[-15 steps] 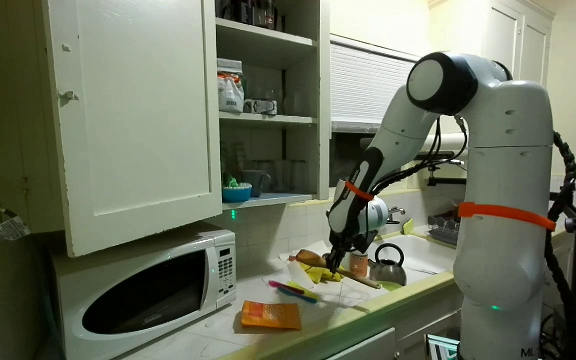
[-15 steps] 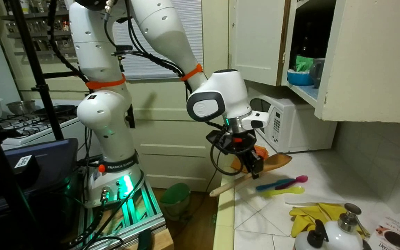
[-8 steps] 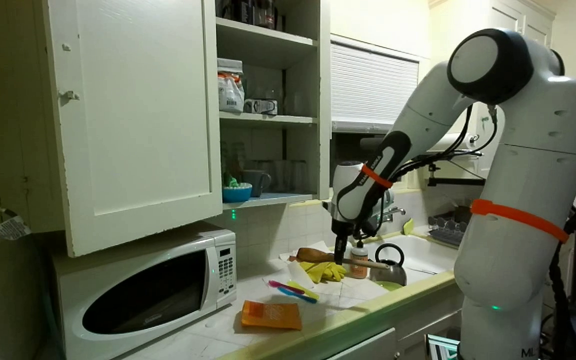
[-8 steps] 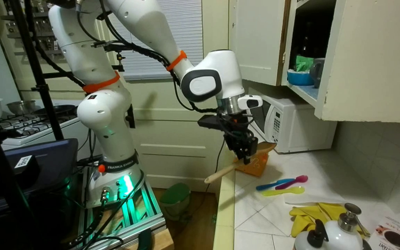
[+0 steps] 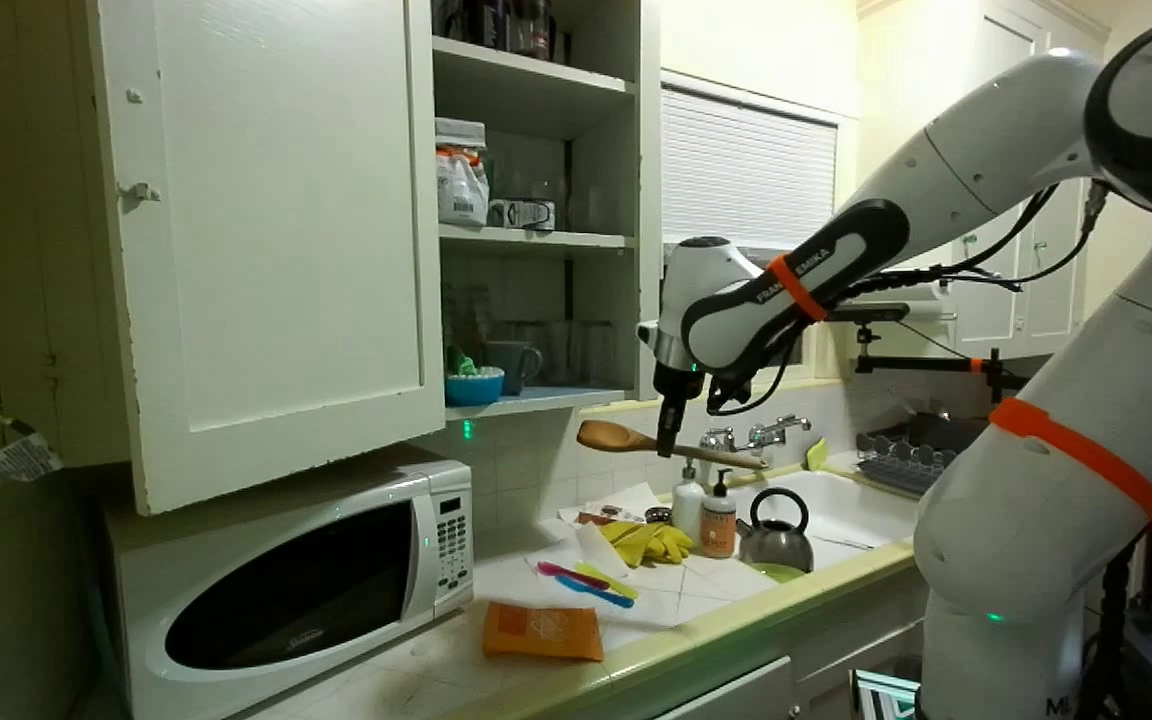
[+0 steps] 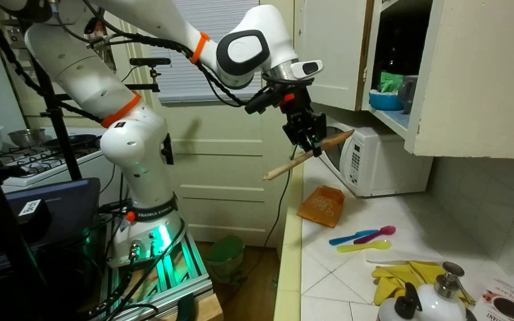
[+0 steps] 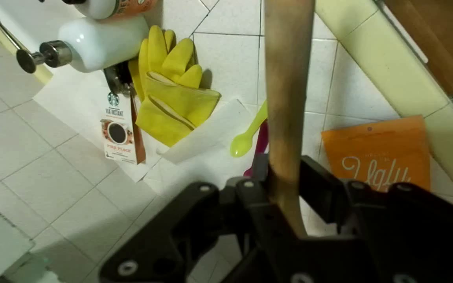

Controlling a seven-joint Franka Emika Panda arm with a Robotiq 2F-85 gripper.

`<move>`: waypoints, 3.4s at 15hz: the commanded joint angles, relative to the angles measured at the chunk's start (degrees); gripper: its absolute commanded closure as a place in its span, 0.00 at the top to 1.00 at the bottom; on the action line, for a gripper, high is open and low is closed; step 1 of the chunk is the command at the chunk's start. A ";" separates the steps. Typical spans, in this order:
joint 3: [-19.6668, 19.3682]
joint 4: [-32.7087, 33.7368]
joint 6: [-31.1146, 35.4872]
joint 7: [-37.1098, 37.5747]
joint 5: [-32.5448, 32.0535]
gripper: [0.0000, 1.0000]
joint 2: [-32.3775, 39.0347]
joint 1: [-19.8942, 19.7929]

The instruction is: Put the wooden spoon in the bottom compartment of the top cabinet

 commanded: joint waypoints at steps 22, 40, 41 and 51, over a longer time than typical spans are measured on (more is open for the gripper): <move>4.00 9.67 0.76 5.48 -2.11 0.06 -3.69 2.00; 6.84 21.80 11.23 19.02 -39.42 0.06 4.84 -1.98; 6.86 22.58 11.98 21.45 -43.68 0.06 5.78 -2.09; 10.12 30.36 14.73 40.01 -61.62 0.06 16.55 -1.95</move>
